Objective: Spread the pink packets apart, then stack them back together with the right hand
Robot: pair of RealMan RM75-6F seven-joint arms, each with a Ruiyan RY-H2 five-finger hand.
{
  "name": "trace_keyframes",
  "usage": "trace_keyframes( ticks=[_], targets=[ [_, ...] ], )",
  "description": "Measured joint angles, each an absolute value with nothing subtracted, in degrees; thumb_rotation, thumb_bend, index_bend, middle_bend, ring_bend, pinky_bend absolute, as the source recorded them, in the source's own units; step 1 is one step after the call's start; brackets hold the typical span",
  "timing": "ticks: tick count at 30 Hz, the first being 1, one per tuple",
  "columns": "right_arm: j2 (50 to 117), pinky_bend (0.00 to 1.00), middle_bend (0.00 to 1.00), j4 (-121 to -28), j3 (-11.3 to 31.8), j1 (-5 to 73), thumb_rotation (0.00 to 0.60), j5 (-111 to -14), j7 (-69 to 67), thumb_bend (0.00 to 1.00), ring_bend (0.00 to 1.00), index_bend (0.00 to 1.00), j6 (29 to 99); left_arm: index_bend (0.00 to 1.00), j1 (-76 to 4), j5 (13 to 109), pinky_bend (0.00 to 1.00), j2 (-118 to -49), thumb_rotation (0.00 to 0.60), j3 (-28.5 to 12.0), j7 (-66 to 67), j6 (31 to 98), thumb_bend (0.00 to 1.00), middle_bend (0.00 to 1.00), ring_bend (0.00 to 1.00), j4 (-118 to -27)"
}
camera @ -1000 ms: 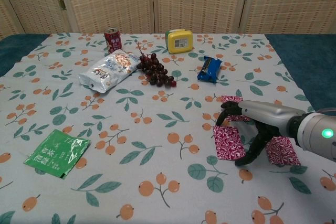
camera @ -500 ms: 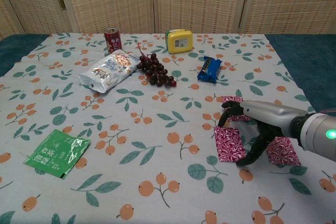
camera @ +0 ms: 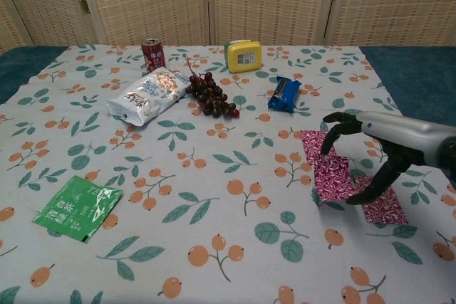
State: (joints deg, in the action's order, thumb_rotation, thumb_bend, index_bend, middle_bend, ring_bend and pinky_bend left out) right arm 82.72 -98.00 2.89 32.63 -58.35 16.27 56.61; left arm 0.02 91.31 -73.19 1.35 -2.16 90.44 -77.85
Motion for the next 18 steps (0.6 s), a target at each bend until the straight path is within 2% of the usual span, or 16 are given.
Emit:
trace_keyframes(
  ticks=[7,18],
  targets=[
    [78.56,0.00,0.03,-96.98,0.24,29.16,0.600,-61.27,10.73,0.09,0.00,0.33,56.88,0.15,-0.24,91.92,0.00,-73.20,0.600,1.50,-0.92,90.38,0.41,0.05,0.12,-78.87],
    [80.28,0.00,0.03,-90.38,0.17,28.10,0.600,-63.79,4.96,0.09,0.00,0.31,53.09,0.15,-0.25,92.25,0.00,-72.56,0.600,1.58,0.67,90.73,0.41,0.05,0.12,-80.71]
  ],
)
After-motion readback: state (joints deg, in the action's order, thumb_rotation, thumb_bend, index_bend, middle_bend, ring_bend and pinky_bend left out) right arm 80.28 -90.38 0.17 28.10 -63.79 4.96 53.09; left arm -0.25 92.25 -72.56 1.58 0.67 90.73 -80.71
